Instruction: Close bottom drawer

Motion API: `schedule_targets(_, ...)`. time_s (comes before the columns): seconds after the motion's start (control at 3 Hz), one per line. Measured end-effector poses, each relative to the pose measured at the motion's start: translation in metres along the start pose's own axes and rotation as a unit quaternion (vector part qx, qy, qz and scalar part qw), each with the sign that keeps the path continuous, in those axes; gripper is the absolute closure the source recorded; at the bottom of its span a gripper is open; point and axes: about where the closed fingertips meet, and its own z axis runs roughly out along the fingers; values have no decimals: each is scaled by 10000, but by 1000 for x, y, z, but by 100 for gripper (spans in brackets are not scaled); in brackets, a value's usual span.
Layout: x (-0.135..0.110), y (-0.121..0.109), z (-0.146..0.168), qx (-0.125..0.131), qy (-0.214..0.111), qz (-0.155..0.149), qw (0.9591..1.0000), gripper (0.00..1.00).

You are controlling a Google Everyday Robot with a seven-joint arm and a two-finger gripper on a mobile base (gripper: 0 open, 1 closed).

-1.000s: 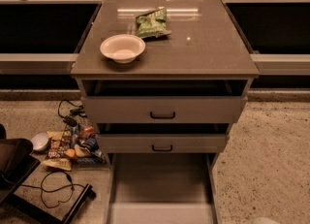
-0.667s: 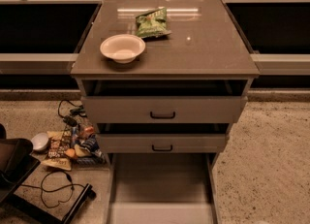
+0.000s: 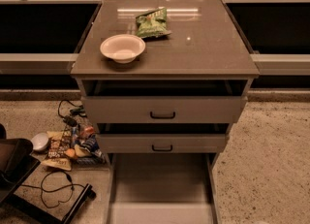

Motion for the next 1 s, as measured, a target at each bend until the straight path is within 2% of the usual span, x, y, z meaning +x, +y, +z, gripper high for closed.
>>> schedule_targets(0.33,-4,-2,27,-324,-41,-100,9994,100)
schedule_targets(0.67,-26,-14,66,-780,-179,-437,9958,100)
schedule_targets(1.0,-34,-19,72,-838,-220,-575,9946,100)
